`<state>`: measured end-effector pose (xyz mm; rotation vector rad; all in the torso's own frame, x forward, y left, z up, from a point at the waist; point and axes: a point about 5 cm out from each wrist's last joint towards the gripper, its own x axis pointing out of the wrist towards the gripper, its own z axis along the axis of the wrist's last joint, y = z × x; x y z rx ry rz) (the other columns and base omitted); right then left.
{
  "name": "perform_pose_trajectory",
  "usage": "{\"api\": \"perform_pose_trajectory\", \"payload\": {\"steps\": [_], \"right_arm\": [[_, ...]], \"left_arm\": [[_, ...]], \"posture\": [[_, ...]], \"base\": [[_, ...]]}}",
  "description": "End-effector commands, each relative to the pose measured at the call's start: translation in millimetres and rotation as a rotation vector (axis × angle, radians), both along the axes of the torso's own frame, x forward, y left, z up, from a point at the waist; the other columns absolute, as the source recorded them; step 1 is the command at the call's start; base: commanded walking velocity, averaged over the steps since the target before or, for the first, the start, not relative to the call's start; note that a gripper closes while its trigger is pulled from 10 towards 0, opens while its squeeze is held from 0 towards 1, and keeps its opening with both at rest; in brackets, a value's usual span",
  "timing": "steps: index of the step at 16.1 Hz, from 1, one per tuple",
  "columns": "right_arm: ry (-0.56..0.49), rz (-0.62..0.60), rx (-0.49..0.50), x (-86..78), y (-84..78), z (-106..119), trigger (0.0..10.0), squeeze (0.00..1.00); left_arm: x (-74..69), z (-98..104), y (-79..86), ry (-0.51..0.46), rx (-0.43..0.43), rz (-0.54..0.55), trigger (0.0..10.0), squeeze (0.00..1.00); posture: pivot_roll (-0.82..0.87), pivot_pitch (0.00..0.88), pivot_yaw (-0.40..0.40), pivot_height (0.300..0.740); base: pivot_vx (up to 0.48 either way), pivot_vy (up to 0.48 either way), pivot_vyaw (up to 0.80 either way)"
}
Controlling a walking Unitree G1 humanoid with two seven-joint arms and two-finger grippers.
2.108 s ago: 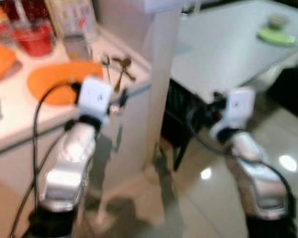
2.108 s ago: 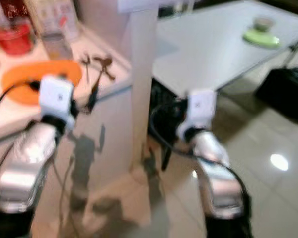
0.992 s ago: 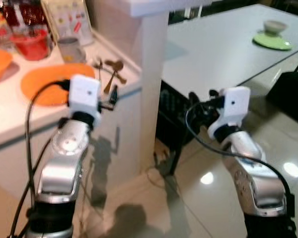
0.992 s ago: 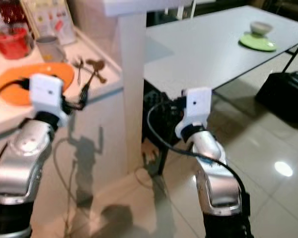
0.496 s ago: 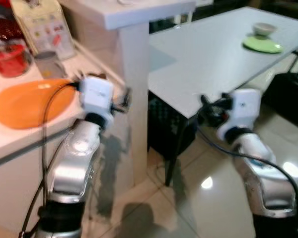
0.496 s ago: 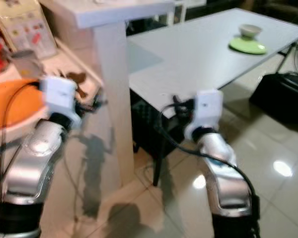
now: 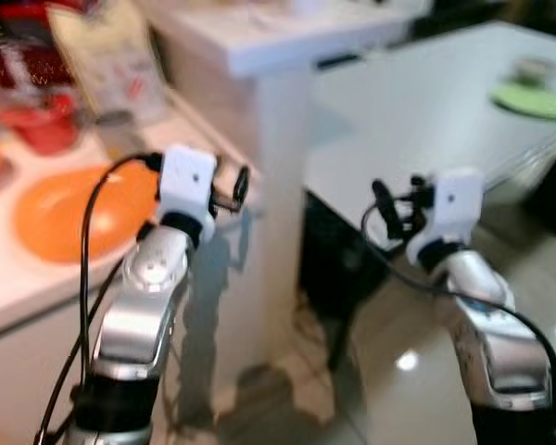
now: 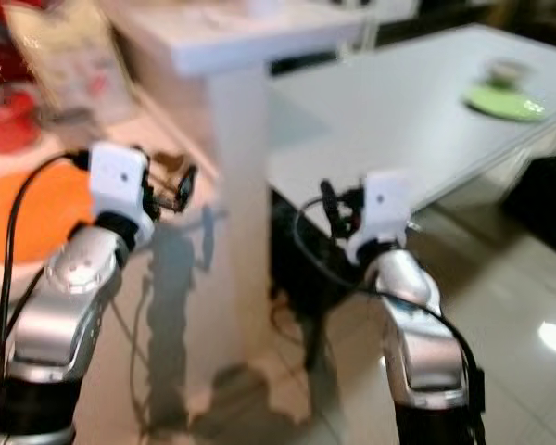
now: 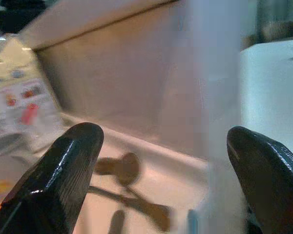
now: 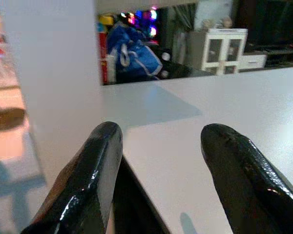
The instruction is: Setting the table
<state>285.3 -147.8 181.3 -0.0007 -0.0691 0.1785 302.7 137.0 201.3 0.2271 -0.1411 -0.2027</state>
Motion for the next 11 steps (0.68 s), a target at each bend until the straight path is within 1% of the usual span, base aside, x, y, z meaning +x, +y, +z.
{"api": "perform_pose_trajectory", "payload": {"steps": [1, 4, 6, 7, 9, 11], "right_arm": [[0.002, 0.030, 0.018, -1.5, 6.7, 0.7, 10.0, 0.00], [0.025, 0.076, 0.003, -6.3, 7.5, -2.7, 10.0, 0.00], [0.041, 0.095, -0.004, -10.9, 5.6, -5.1, 10.0, 0.00], [0.051, 0.111, 0.001, -13.6, 4.8, -6.0, 10.0, 0.00], [0.095, 0.187, -0.022, -21.6, 0.5, -9.2, 10.0, 0.00], [0.130, 0.228, -0.060, -26.0, -5.4, -11.9, 10.0, 0.00]], "left_arm": [[2.3, 1.2, 7.3, 0.006, 0.013, 0.008, 10.0, 0.00], [8.2, 1.3, 12.1, 0.018, 0.032, 0.019, 10.0, 0.00], [10.8, 0.4, 11.7, 0.042, 0.034, -0.013, 10.0, 0.00], [11.0, -2.9, 9.4, 0.085, 0.018, -0.057, 10.0, 0.00], [15.0, -8.9, 4.9, 0.160, 0.046, -0.121, 10.0, 0.00], [23.1, -14.2, 5.1, 0.220, 0.061, -0.120, 10.0, 0.00]], "posture": [[0.02, 0.000, -0.001, 0.740], [0.01, 0.000, 0.005, 0.740], [0.00, 0.000, 0.006, 0.740], [0.00, 0.006, 0.008, 0.740], [-0.02, 0.019, 0.009, 0.740], [-0.03, 0.031, 0.008, 0.740]], "base": [[0.349, 0.000, 0.00], [0.347, 0.000, 0.00], [0.339, 0.000, 0.00], [0.000, 0.000, 0.00], [0.000, 0.000, 0.00], [0.000, 0.000, 0.00]]}}
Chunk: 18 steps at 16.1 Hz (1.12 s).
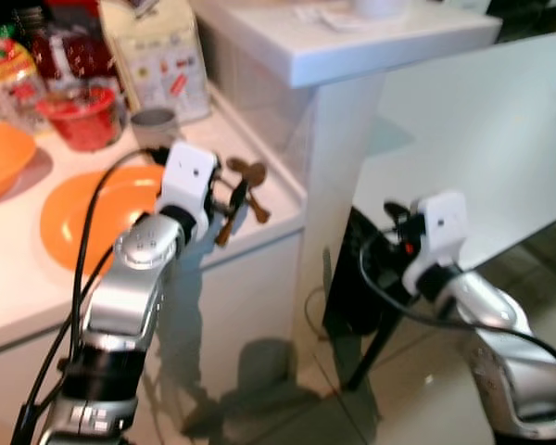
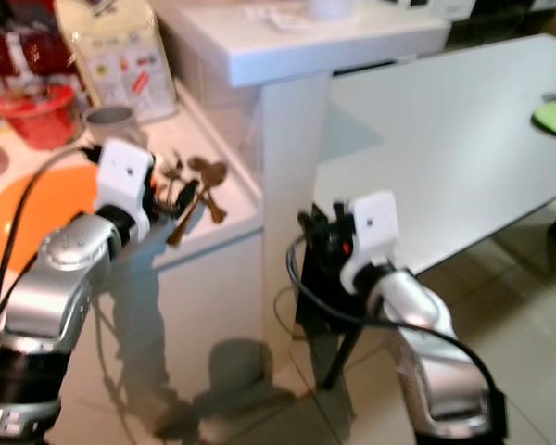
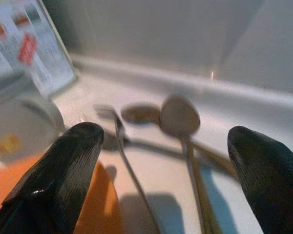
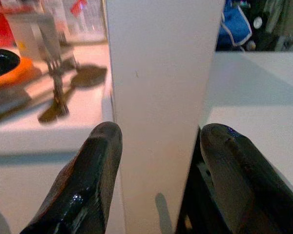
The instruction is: Setting the table
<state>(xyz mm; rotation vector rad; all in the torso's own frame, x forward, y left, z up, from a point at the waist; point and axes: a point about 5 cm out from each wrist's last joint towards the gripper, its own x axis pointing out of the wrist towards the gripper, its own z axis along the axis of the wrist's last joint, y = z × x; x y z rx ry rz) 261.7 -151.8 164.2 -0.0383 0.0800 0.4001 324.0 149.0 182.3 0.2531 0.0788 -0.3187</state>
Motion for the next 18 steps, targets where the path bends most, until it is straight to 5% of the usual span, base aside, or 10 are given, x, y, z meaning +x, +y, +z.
{"api": "perform_pose_trajectory", "payload": {"steps": [1, 8, 11, 12, 13, 15, 17, 18], "right_arm": [[-0.011, 0.012, -0.006, -3.5, -2.4, 4.7, 10.0, 0.00], [0.034, 0.031, -0.071, -17.3, -7.1, 4.0, 10.0, 0.00], [0.040, 0.036, -0.074, -16.9, -0.4, 7.7, 10.0, 0.00], [0.046, 0.047, -0.074, -18.2, 1.8, 7.6, 10.0, 0.00], [0.058, 0.061, -0.078, -19.9, 3.8, 6.8, 10.0, 0.00], [0.090, 0.106, -0.080, -23.6, 6.7, 6.2, 10.0, 0.00], [0.103, 0.156, -0.076, -26.5, 8.8, 8.3, 10.0, 0.00], [0.104, 0.195, -0.068, -28.3, 10.5, 11.1, 10.0, 0.00]], "left_arm": [[2.7, 4.3, -6.6, -0.001, 0.004, -0.028, 10.0, 0.00], [30.9, 8.3, -15.2, 0.017, 0.017, -0.012, 10.0, 0.00], [59.1, 16.1, -10.3, 0.035, 0.049, 0.071, 10.0, 0.00], [64.5, 18.6, -8.8, 0.037, 0.044, 0.094, 8.7, 0.00], [68.4, 20.3, -6.9, 0.042, 0.042, 0.117, 4.5, 0.00], [73.3, 21.7, -4.0, 0.060, 0.027, 0.150, 0.7, 0.00], [75.3, 22.5, -4.3, 0.071, 0.009, 0.163, 2.9, 0.00], [75.1, 24.4, -5.4, 0.083, -0.025, 0.168, 10.0, 0.00]], "posture": [[-0.03, 0.033, 0.007, 0.740], [-0.09, 0.055, 0.021, 0.740], [-0.11, 0.079, 0.019, 0.740], [-0.11, 0.080, 0.019, 0.740], [-0.11, 0.082, 0.020, 0.740], [-0.11, 0.085, 0.023, 0.740], [-0.11, 0.085, 0.021, 0.740], [-0.11, 0.085, 0.021, 0.740]], "base": [[0.000, 0.000, 0.00], [0.000, 0.000, 0.00], [0.000, 0.000, 0.00], [0.000, 0.000, 0.00], [0.000, 0.000, 0.00], [0.000, 0.000, 0.00], [0.000, 0.000, 0.00], [0.000, 0.000, 0.00]]}}
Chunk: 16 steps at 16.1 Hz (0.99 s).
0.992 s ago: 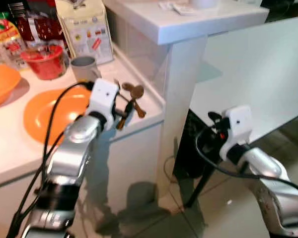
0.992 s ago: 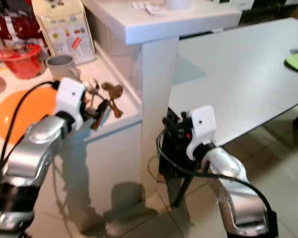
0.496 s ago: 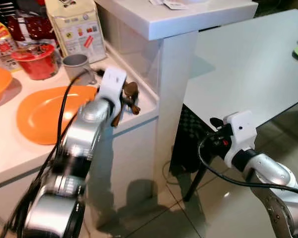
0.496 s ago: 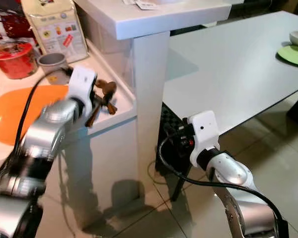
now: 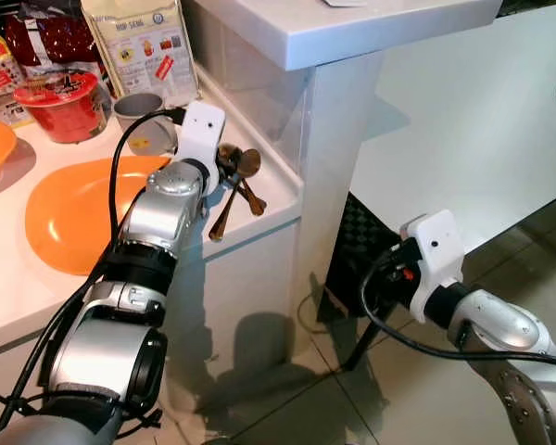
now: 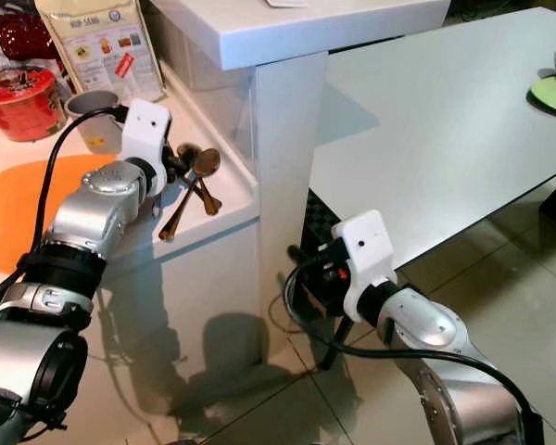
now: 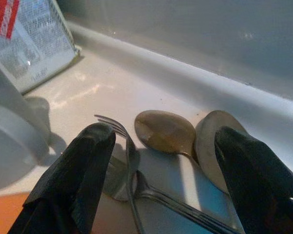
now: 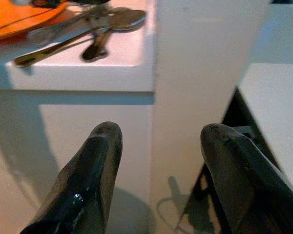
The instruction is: Setting the table
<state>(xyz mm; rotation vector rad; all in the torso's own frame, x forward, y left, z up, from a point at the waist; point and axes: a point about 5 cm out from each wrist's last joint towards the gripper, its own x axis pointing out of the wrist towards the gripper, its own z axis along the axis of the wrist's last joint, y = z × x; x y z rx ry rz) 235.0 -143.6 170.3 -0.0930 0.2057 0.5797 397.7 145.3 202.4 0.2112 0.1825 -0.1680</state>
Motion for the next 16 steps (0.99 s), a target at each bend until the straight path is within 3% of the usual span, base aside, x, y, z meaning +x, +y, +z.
{"api": "perform_pose_trajectory", "payload": {"steps": [1, 3, 4, 5, 6, 7, 10, 11, 12, 13, 14, 16], "right_arm": [[-0.017, 0.046, 0.000, -1.6, 3.8, 7.2, 10.0, 0.00], [-0.019, 0.074, -0.008, -1.1, 5.6, 9.2, 10.0, 0.00], [-0.015, 0.087, -0.017, -1.3, 6.1, 9.7, 10.0, 0.00], [-0.013, 0.093, -0.023, -1.4, 6.1, 9.8, 10.0, 0.00], [-0.005, 0.105, -0.036, -2.0, 6.1, 9.7, 10.0, 0.00], [0.001, 0.114, -0.041, -2.6, 6.3, 9.4, 10.0, 0.00], [0.024, 0.136, -0.057, -4.8, 7.5, 7.6, 10.0, 0.00], [0.030, 0.142, -0.063, -5.3, 7.8, 6.9, 10.0, 0.00], [0.034, 0.147, -0.066, -5.6, 7.9, 6.4, 10.0, 0.00], [0.038, 0.150, -0.069, -5.8, 8.0, 6.1, 10.0, 0.00], [0.041, 0.152, -0.071, -5.8, 8.1, 5.9, 10.0, 0.00], [0.045, 0.152, -0.075, -6.0, 8.2, 5.2, 10.0, 0.00]], "left_arm": [[1.3, 7.5, -1.6, -0.004, -0.023, 0.010, 10.0, 0.00], [2.7, 7.9, -3.0, -0.001, -0.055, -0.003, 10.0, 0.00], [3.1, 7.2, -2.4, 0.004, -0.049, -0.002, 8.3, 0.00], [3.1, 6.8, -1.9, 0.009, -0.048, 0.000, 5.1, 0.00], [2.9, 6.5, -0.5, 0.016, -0.038, 0.006, 3.3, 0.00], [2.7, 6.0, 1.8, 0.024, -0.026, 0.017, 2.0, 0.00], [2.0, 3.0, 12.2, 0.054, -0.003, 0.059, 0.0, 0.00], [1.2, 1.6, 14.6, 0.066, 0.005, 0.063, 0.0, 0.00], [0.5, 0.4, 15.6, 0.076, 0.010, 0.063, 3.4, 0.00], [-0.2, -0.8, 15.7, 0.086, 0.015, 0.058, 9.5, 0.00], [-0.7, -1.9, 15.4, 0.096, 0.017, 0.052, 10.0, 0.00], [-1.5, -5.1, 13.4, 0.121, 0.002, 0.040, 10.0, 0.00]], "posture": [[-0.11, 0.084, 0.017, 0.740], [-0.11, 0.081, 0.017, 0.740], [-0.11, 0.080, 0.018, 0.740], [-0.11, 0.080, 0.018, 0.740], [-0.11, 0.079, 0.018, 0.740], [-0.11, 0.079, 0.018, 0.740], [-0.11, 0.078, 0.018, 0.740], [-0.11, 0.078, 0.017, 0.740], [-0.11, 0.078, 0.016, 0.740], [-0.11, 0.079, 0.015, 0.740], [-0.11, 0.079, 0.015, 0.740], [-0.11, 0.079, 0.017, 0.740]], "base": [[0.000, 0.000, 0.00], [0.000, 0.000, 0.00], [0.000, 0.000, 0.00], [0.000, 0.000, 0.00], [0.000, 0.000, 0.00], [0.000, 0.000, 0.00], [0.000, 0.000, 0.00], [0.000, 0.000, 0.00], [0.000, 0.000, 0.00], [0.000, 0.000, 0.00], [0.000, 0.000, 0.00], [0.000, 0.000, 0.00]]}}
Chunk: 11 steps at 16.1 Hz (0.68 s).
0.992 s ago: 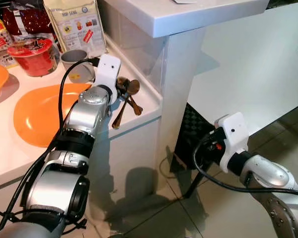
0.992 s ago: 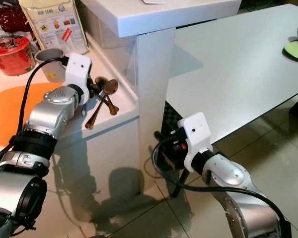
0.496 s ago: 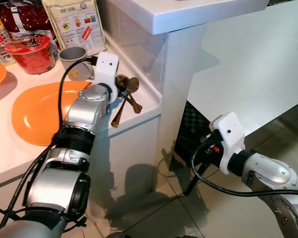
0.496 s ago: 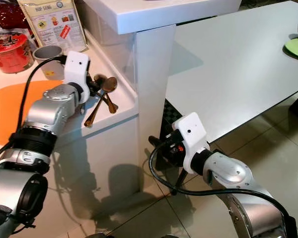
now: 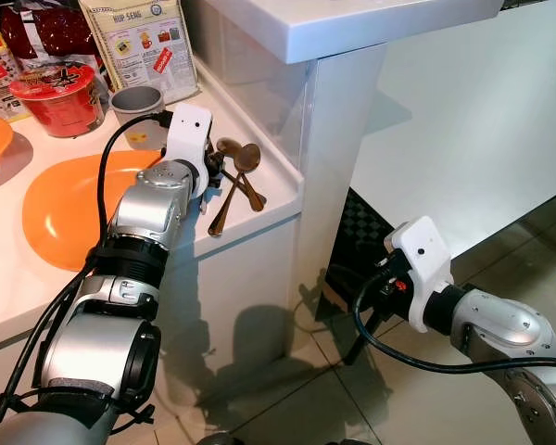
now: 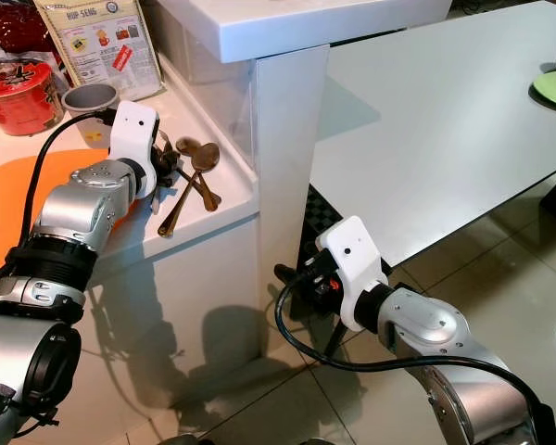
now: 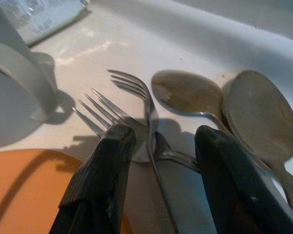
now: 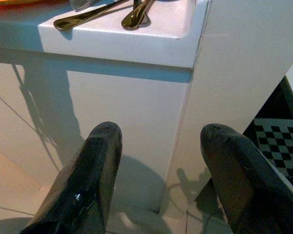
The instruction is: Setting the table
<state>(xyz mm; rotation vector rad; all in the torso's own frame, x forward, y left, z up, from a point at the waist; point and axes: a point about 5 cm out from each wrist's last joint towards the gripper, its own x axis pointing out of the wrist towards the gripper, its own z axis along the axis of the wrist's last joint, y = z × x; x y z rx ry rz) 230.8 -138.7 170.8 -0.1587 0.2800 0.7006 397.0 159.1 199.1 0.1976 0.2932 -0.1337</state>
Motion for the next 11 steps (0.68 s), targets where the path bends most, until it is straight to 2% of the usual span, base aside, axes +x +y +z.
{"api": "perform_pose_trajectory", "payload": {"steps": [1, 7, 8, 9, 10, 11], "right_arm": [[-0.013, 0.028, -0.002, -1.8, 3.3, 4.6, 10.0, 0.00], [0.001, 0.031, -0.008, -3.4, 3.6, 2.1, 10.0, 0.00], [0.002, 0.032, -0.008, -3.9, 3.8, 2.0, 10.0, 0.00], [0.003, 0.032, -0.008, -4.1, 3.9, 1.9, 10.0, 0.00], [0.006, 0.036, -0.011, -5.3, 4.5, 1.3, 10.0, 0.00], [0.006, 0.037, -0.012, -5.4, 4.5, 1.4, 10.0, 0.00]], "left_arm": [[-0.9, -2.4, -0.8, 0.017, 0.006, -0.008, 10.0, 0.00], [0.5, -6.2, -3.3, 0.049, 0.020, -0.025, 10.0, 0.00], [0.6, -6.9, -3.6, 0.055, 0.025, -0.029, 8.8, 0.00], [0.6, -7.1, -3.6, 0.057, 0.027, -0.030, 8.8, 0.00], [0.7, -9.5, -3.9, 0.072, 0.039, -0.039, 4.3, 0.00], [0.8, -10.4, -4.0, 0.076, 0.041, -0.040, 2.2, 0.00]], "posture": [[-0.11, 0.079, 0.017, 0.740], [-0.11, 0.075, 0.023, 0.740], [-0.11, 0.073, 0.024, 0.740], [-0.11, 0.073, 0.024, 0.740], [-0.11, 0.072, 0.026, 0.740], [-0.11, 0.072, 0.026, 0.740]], "base": [[0.000, 0.000, 0.00], [0.000, 0.000, 0.00], [0.000, 0.000, 0.00], [0.000, 0.000, 0.00], [0.000, 0.000, 0.00], [0.000, 0.000, 0.00]]}}
